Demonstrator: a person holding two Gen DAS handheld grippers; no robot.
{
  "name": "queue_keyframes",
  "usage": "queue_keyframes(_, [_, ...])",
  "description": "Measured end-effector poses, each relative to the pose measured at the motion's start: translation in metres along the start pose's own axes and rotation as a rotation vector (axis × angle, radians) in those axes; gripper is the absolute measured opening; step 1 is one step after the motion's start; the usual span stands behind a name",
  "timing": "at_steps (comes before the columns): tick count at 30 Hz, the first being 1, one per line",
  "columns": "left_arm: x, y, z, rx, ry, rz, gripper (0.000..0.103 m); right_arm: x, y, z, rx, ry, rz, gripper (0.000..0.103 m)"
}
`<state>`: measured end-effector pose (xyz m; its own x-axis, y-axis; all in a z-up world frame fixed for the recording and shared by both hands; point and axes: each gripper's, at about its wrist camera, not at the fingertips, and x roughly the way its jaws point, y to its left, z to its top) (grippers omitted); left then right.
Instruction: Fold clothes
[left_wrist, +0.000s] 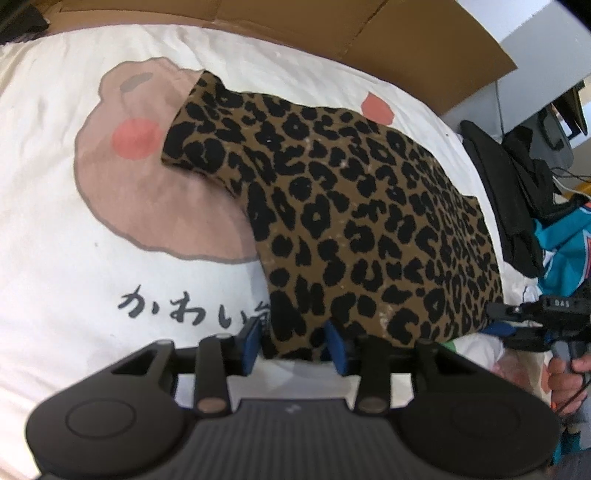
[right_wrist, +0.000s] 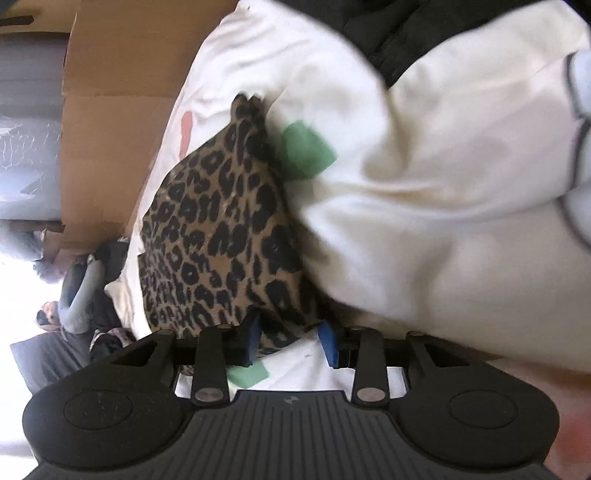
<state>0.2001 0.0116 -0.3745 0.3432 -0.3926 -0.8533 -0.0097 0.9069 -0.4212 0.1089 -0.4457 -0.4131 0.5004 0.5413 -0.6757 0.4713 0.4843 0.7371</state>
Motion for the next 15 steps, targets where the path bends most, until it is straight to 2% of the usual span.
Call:
queue_keyframes(5, [0.0027,-0.0035,-0.0009,0.003,-0.016,0.006,0.041,0.0016,0.0017,0.002,0.0,-0.002,0.008,0.037])
queue_keyframes(8, [0.0022,-0.0044,-0.0028,0.005,-0.018,0.007,0.039,-0.0015,0.0004,-0.0002,0.006,-0.027,0.013,0.027])
queue_keyframes(12, [0.0015,-0.0027,-0.004,-0.002,-0.019,-0.005,0.037,-0.0006,-0.0007,-0.0003,0.033,-0.041,0.034,0.028])
queue_keyframes(15, [0.0025,-0.0013,-0.0039,-0.006,-0.027,-0.012,0.039,0.0048,-0.005,-0.0001,0.055,-0.046,0.027,0.029])
